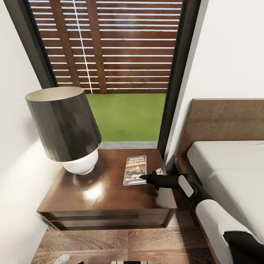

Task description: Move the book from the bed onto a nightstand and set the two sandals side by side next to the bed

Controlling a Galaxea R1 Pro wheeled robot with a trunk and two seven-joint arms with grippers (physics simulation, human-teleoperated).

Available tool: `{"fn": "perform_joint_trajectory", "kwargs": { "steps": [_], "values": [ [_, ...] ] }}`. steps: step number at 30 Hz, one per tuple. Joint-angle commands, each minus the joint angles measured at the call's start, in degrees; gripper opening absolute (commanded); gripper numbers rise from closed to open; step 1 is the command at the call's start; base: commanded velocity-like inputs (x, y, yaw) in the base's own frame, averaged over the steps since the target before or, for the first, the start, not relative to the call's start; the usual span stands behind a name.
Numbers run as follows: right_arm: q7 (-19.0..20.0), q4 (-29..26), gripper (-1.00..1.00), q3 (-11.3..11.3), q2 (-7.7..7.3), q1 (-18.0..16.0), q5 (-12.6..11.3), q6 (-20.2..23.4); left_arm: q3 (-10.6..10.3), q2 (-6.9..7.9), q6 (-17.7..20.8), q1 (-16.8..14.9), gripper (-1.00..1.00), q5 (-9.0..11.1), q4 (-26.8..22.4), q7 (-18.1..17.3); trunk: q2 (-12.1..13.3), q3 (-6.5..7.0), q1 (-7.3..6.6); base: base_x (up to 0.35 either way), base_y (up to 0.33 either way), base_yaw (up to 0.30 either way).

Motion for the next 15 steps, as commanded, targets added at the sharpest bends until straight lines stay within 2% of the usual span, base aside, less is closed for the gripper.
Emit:
{"fn": "perform_joint_trajectory", "kwargs": {
  "steps": [1, 7, 15],
  "values": [
    [0.17, -0.02, -1.00, 0.14, -0.04, -0.03, -0.04, 0.16, -0.04, 0.04, 0.16, 0.02, 1.00, 0.30, -0.05, 0.02, -0.02, -0.04, -0.01, 0.000, 0.000, 0.000],
    [0.14, -0.02, -1.00, 0.14, -0.04, -0.03, -0.04, 0.18, -0.05, 0.01, 0.16, 0.02, 1.00, 0.27, -0.11, -0.01, -0.02, -0.04, -0.01, 0.000, 0.000, 0.000],
    [0.14, -0.02, -1.00, 0.14, -0.04, -0.03, -0.04, 0.18, -0.05, 0.03, 0.21, 0.03, 1.00, 0.31, -0.49, -0.02, -0.11, -1.59, 0.17, 0.000, 0.000, 0.000]
  ]
}}
